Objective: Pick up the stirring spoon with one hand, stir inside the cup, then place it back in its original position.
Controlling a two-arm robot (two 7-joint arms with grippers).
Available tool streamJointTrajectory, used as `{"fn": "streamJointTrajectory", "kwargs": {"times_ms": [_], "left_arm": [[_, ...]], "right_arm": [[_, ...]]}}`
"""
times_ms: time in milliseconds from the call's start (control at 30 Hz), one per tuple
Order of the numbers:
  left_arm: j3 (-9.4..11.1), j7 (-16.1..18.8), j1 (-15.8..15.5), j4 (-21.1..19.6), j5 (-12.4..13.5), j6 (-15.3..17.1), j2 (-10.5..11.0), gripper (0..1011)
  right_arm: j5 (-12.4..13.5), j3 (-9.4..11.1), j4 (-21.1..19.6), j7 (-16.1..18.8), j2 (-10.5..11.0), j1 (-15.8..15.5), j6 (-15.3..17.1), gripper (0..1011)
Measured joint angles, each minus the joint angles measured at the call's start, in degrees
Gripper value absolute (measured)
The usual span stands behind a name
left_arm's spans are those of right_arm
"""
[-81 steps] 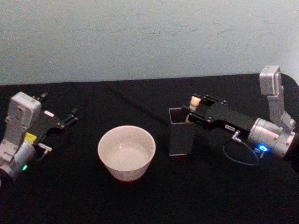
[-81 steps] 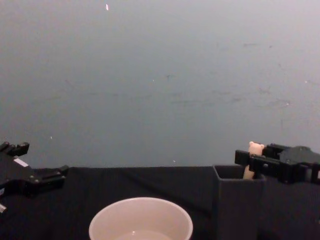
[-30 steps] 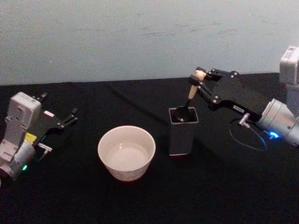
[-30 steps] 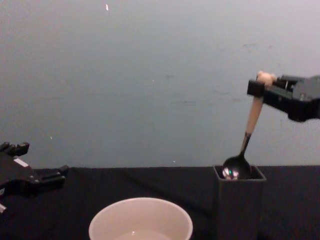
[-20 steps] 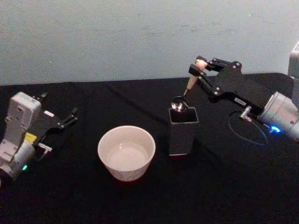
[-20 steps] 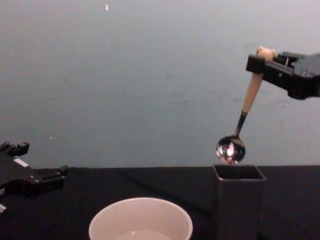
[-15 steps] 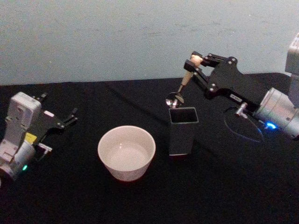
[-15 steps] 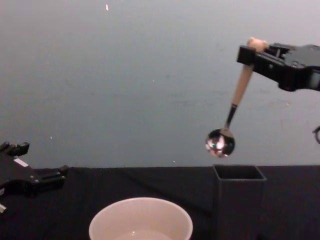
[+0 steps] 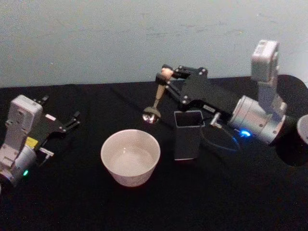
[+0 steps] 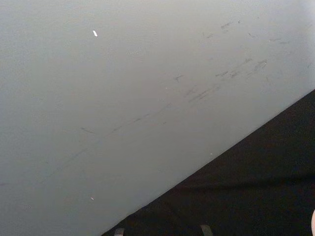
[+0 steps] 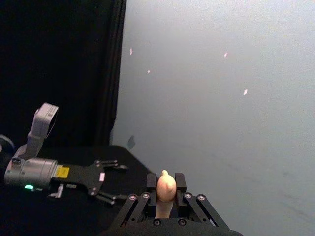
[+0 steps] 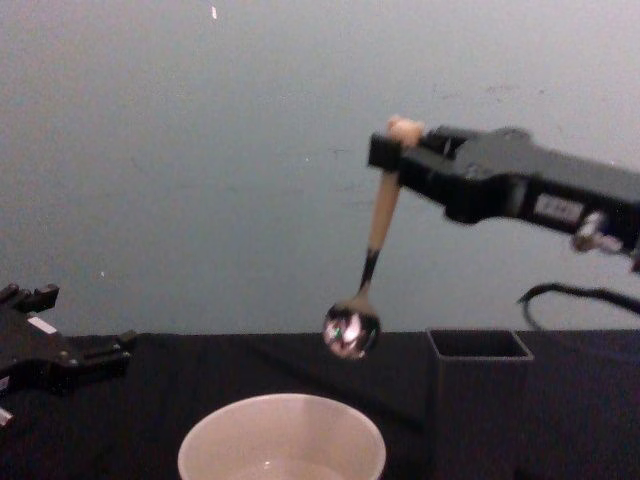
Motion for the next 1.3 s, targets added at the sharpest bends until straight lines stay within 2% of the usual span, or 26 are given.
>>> {"fn": "streamJointTrajectory", "kwargs": {"times_ms": [367,700,933,1300], "left_arm": [[0.00,0.00,0.00,0.00,0.00,0.00,0.00,1001],[0.00,0.00,0.00,0.00,0.00,0.00,0.00,1001],[0.00,0.00,0.00,0.00,0.00,0.00,0.00,1001],[0.00,0.00,0.00,0.00,0.00,0.00,0.00,1001]], "right_arm": [[-2.10,-3.72,3.74,1.12,-2.29,1.16,-0.41,215],[-6.35,-6.14,8.77,0.39,-4.95,2.22,-3.37,215],[-7.78,-6.92,11.30,0.71,-6.42,2.46,-4.71,215],[-9.30,-7.43,13.85,0.50,-7.82,2.51,-5.16,215]]}}
